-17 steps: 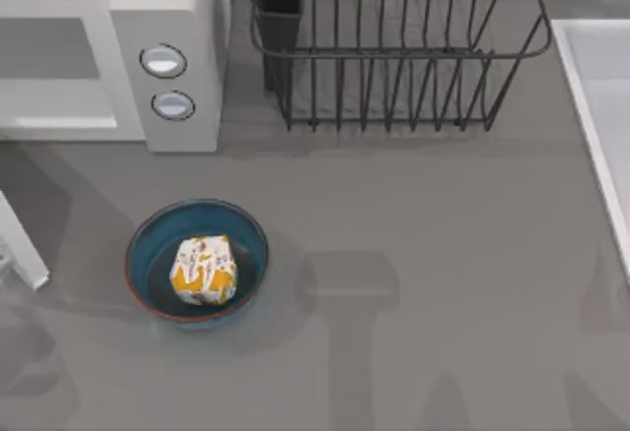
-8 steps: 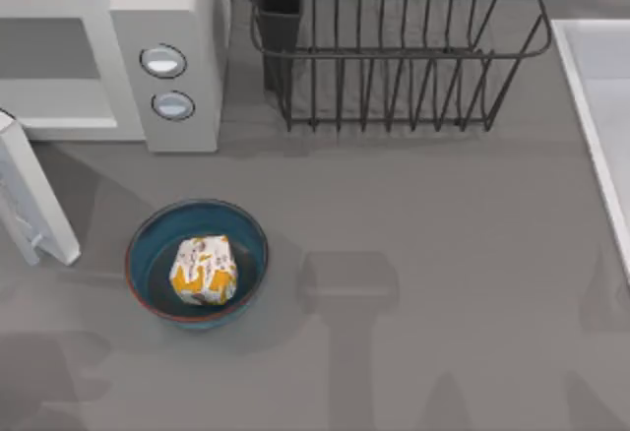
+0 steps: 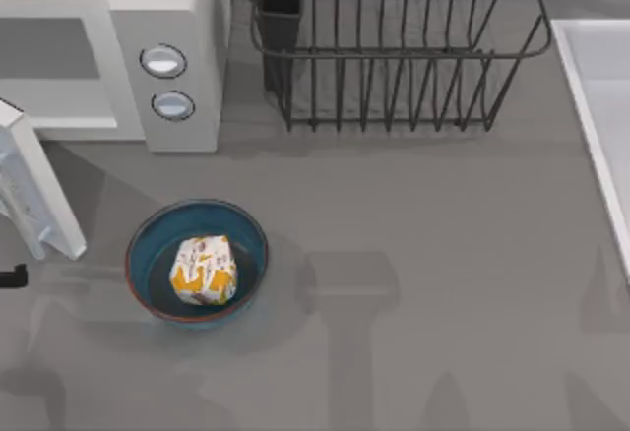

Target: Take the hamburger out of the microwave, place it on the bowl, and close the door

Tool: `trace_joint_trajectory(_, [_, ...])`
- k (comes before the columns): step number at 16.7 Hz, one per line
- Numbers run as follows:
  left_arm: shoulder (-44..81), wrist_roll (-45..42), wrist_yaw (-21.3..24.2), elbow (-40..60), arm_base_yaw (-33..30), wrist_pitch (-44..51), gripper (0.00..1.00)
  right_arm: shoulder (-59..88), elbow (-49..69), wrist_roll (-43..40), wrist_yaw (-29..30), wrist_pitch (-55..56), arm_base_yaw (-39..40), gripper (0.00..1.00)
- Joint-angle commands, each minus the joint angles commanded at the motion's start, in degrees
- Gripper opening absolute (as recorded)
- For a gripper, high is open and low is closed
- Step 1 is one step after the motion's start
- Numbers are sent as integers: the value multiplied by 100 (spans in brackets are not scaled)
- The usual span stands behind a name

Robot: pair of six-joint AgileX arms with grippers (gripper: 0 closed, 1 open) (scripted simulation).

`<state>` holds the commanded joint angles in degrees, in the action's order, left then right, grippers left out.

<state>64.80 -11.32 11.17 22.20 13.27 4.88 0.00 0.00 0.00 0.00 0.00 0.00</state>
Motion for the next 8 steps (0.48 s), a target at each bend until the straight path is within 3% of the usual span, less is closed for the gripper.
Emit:
trace_joint_trajectory(4, [-397, 715, -630, -240, -840, -41, 0, 0, 0, 0, 0, 0, 0, 100])
trace_joint_trajectory(8, [-435, 778, -690, -263, -904, -45, 0, 0, 0, 0, 0, 0, 0, 100])
